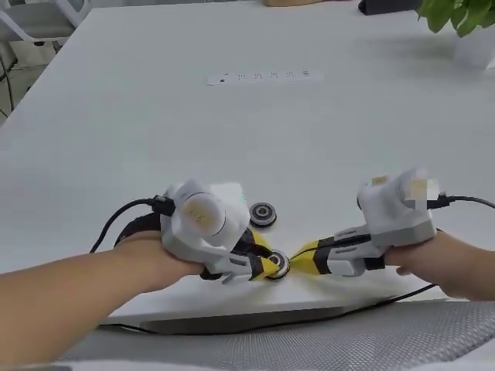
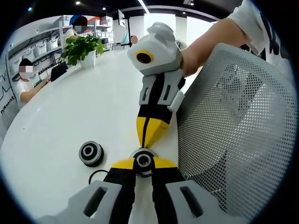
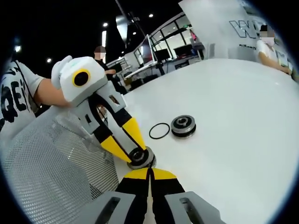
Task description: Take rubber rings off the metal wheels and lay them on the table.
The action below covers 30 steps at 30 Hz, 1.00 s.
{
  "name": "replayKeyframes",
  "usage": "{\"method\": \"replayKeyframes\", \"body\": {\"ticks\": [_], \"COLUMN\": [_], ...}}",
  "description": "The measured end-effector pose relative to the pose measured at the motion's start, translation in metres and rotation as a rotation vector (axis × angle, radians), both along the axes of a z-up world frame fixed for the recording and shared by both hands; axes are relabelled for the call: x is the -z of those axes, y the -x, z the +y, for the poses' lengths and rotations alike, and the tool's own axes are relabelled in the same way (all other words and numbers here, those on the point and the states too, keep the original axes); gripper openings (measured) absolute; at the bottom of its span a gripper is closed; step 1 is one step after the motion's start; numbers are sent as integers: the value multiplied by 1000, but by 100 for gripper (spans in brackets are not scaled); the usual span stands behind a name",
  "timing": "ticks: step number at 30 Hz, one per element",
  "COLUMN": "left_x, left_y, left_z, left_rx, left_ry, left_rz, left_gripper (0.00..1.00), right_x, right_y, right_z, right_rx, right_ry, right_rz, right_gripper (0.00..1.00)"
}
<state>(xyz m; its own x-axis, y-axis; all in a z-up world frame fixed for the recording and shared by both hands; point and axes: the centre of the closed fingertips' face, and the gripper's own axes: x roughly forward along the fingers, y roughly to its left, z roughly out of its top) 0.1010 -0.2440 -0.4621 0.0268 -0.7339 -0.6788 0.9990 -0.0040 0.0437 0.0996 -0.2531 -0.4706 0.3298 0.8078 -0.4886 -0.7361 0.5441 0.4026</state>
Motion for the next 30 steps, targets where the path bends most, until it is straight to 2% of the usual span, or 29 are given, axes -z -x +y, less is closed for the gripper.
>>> {"method": "replayKeyframes", "body": {"ticks": [18, 30], "left_x": [1, 0], "left_y": [0, 0], "left_z": [0, 1], "left_rx": [-8, -8], "left_ry": [-13, -17], "left_rz": [-8, -8], "left_gripper": [7, 7], "right_x": [-7, -7], "right_y": [-1, -2], "right_z": [3, 3], "right_rx": [51, 52], "right_ry": [-68, -69], "right_rz": [48, 59], "right_gripper": [0, 0]}}
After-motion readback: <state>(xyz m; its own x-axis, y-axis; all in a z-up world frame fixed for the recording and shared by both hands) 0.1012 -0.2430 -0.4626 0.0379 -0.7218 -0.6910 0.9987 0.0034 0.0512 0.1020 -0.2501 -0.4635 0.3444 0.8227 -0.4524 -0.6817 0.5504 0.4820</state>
